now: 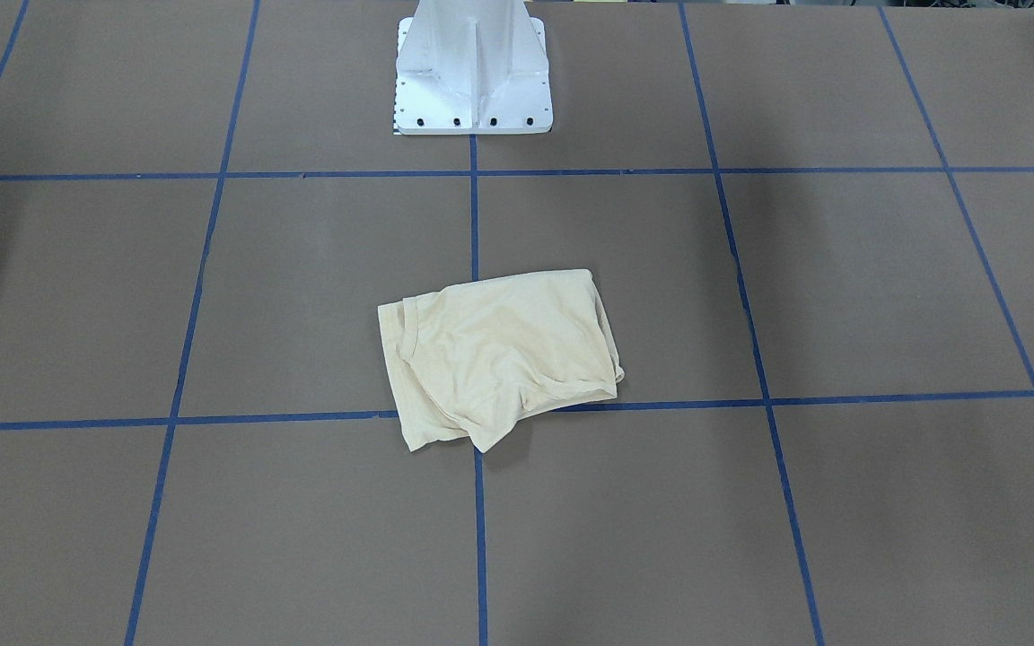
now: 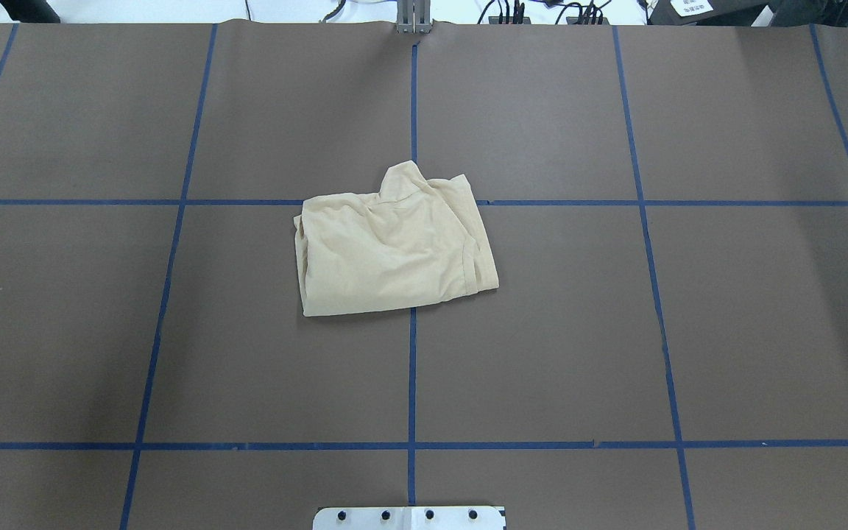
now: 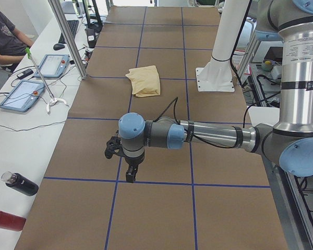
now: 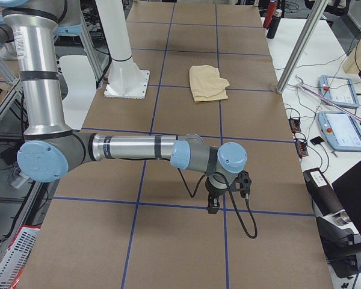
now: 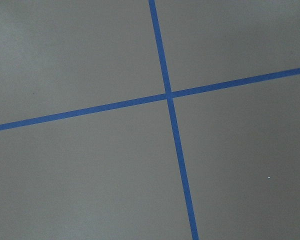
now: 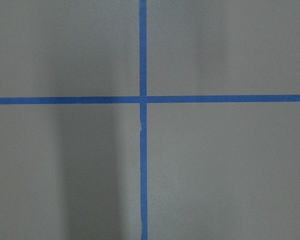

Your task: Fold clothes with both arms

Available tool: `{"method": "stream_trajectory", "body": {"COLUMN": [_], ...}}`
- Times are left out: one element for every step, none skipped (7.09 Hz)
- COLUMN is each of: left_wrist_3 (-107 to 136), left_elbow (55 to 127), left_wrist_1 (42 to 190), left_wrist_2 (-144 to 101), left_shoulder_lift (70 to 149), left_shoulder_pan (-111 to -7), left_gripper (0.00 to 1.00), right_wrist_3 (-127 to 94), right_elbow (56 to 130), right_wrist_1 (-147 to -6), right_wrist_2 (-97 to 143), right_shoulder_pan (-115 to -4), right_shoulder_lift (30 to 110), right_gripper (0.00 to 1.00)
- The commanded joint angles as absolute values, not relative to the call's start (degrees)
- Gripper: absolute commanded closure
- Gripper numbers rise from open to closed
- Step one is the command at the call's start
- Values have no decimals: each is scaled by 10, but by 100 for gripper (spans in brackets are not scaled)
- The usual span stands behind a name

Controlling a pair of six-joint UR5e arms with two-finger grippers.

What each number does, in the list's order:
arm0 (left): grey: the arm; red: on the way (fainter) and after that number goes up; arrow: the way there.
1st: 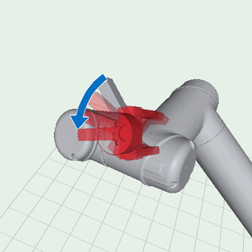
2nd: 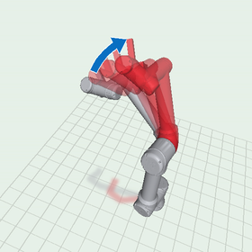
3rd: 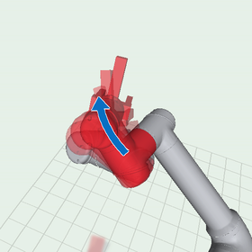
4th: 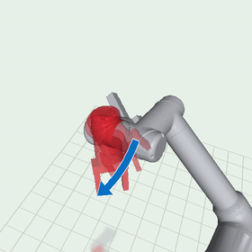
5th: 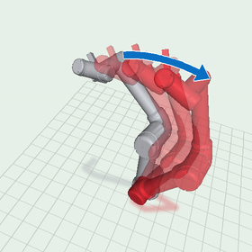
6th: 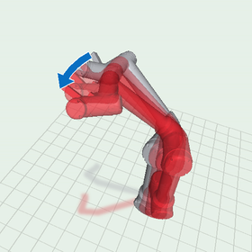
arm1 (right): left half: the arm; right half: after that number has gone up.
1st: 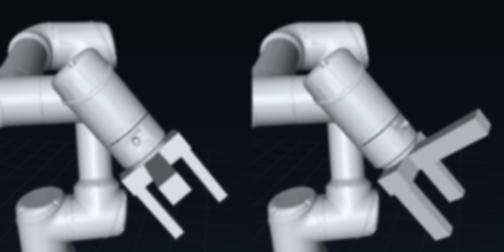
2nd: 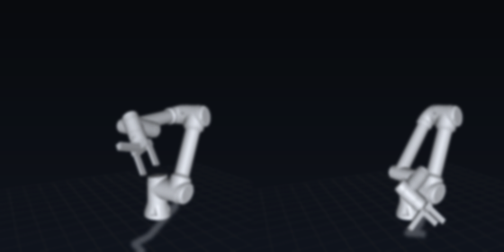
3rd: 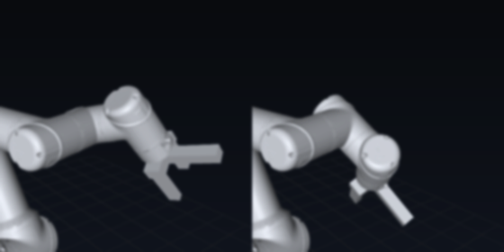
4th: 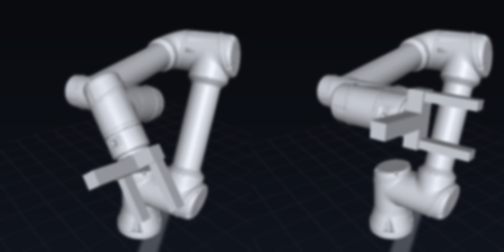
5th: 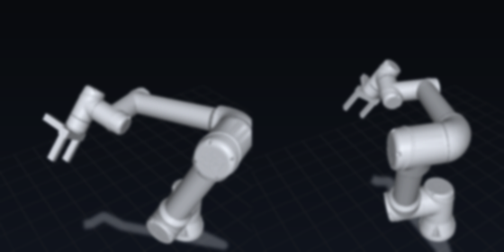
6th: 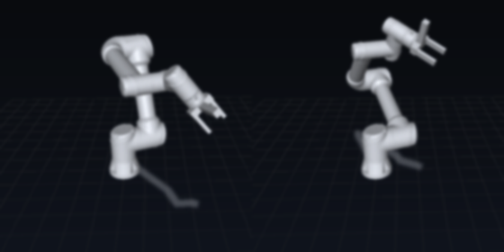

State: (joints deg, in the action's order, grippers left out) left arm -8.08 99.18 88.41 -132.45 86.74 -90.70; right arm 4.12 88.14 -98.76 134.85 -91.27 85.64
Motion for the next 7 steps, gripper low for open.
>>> {"method": "stream_trajectory", "body": {"left_wrist_3": [-78,-76,-60,5,15,15,15], "left_elbow": [996,997,995,998,997,997,997], "left_wrist_1": [885,884,883,884,884,884,884], "left_wrist_2": [-1325,-1325,-1325,-1332,-1332,-1332,-1332], "left_shoulder_lift": [867,867,861,860,860,860,860], "left_shoulder_pan": [-907,-907,-907,-907,-906,-906,-906], "left_gripper": [0,1,1,1,1,1,1], "right_wrist_3": [-15,-16,-17,-16,-17,-17,-17], "right_elbow": [880,880,880,880,882,882,885], "right_wrist_1": [-942,-942,-942,-941,-942,-941,-942], "right_wrist_2": [1353,1356,1356,1356,1356,1356,1356], "right_shoulder_pan": [-912,-912,-912,-912,-912,-912,-912], "right_shoulder_lift": [871,871,871,871,870,870,870], "right_gripper": [0,0,0,0,0,0,0]}}
